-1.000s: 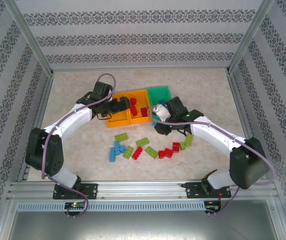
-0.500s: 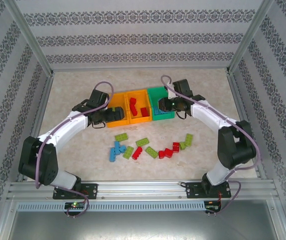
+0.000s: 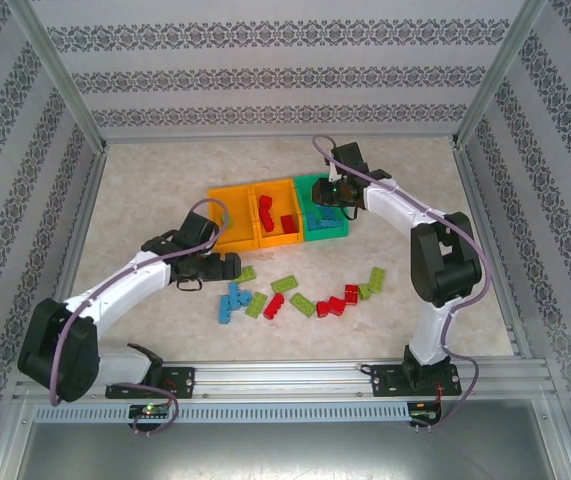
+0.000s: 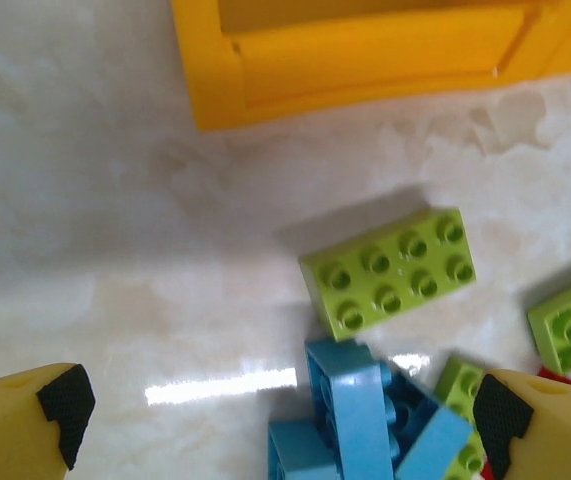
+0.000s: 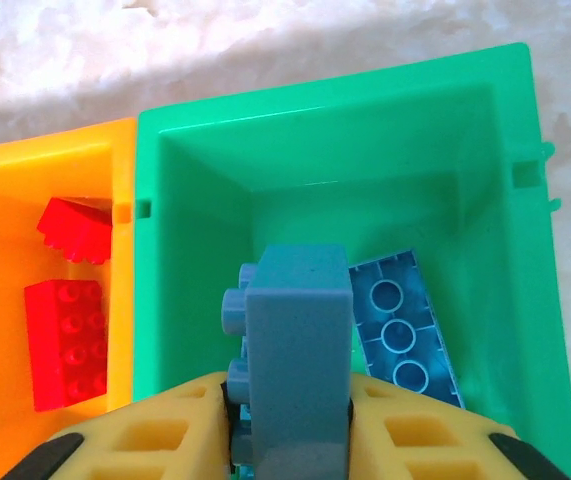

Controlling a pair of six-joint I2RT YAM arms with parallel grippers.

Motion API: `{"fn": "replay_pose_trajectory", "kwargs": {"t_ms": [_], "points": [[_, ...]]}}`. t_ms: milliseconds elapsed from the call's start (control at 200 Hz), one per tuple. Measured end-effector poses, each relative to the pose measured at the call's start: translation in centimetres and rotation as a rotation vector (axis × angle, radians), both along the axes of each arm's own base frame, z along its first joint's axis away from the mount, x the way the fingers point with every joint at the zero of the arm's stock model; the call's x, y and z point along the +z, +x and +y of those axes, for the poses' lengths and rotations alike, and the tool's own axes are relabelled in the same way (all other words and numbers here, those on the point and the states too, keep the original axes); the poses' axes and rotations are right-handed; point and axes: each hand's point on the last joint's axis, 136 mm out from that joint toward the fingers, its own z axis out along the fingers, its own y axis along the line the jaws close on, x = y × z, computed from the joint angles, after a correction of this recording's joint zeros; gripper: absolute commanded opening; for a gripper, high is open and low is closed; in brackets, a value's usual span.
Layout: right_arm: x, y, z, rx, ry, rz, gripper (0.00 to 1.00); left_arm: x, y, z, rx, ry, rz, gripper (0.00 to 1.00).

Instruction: Sort the legos into containers by color

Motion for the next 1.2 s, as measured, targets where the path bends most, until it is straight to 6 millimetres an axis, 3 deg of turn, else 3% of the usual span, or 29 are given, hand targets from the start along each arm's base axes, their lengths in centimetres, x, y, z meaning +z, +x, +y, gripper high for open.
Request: {"fn": "replay_pose_trajectory", "kwargs": {"t_ms": [400, 565, 859, 1199], "points": [[-0.3, 0.0, -0.3, -0.015, -0.019, 0.026, 0.5, -1.8, -3.8, -0.2, -0.021, 0.01, 0.054, 0.92], [-0.3, -0.1, -0.2, -0.019, -0.015, 0.031, 0.56, -1.8, -3.9, -0.7, -0.021, 0.006, 0.06, 0.88], [-0.1, -0.5, 0.0, -0.018, -0.012, 0.031, 0.6, -3.0, -2.9, -1.7, -0.021, 0.024, 0.121, 0.69], [0.5, -0.7, -0.1, -0.021, -0.007, 0.021, 0.62, -3.0, -1.9, -3.3, -0.035, 0.024, 0.136, 0.66]]}}
